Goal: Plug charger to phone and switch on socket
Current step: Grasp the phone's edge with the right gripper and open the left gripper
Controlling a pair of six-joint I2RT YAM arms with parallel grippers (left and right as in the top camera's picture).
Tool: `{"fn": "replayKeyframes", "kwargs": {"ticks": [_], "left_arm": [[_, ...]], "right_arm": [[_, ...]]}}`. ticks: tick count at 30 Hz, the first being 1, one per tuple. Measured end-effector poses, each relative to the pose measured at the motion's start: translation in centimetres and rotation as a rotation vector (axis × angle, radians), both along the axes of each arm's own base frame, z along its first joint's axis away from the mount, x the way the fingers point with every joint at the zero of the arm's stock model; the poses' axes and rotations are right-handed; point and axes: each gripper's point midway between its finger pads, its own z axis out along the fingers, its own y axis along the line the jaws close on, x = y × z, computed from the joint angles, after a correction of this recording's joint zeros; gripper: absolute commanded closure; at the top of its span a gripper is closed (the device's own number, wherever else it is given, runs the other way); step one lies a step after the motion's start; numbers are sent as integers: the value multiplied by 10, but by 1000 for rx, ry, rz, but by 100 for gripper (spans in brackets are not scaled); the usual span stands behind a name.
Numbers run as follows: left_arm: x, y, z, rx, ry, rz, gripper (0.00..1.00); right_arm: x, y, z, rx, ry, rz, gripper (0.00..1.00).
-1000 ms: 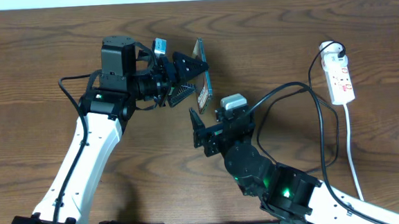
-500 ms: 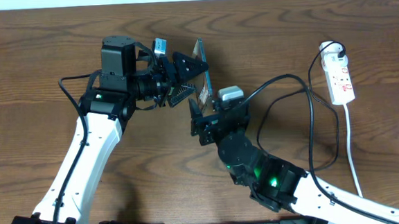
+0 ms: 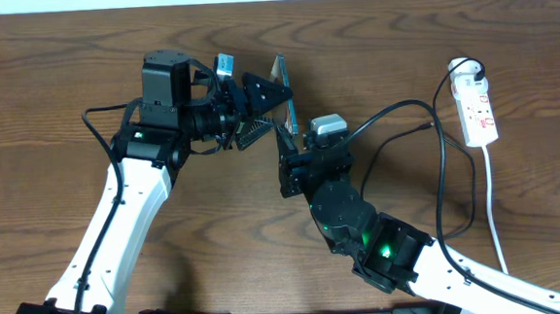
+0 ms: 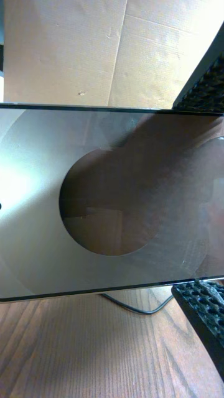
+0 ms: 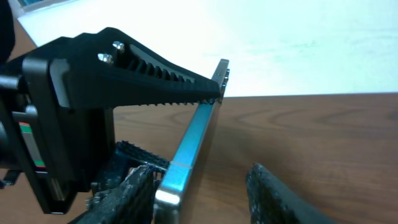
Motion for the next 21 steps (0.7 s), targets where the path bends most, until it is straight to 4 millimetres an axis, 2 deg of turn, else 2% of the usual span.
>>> {"fn": "replayKeyframes", "kwargs": {"ticks": [6,18,21], "left_arm": [[0,0,0,0,0,0,37],[0,0,0,-1,2,2,36],[1,1,1,-3,2,4,27]], "right_arm": [[-1,2,2,8,-5,12,77],[0,3,6,25,-13,16,92],[0,2,6,30,-11,10,95]]}}
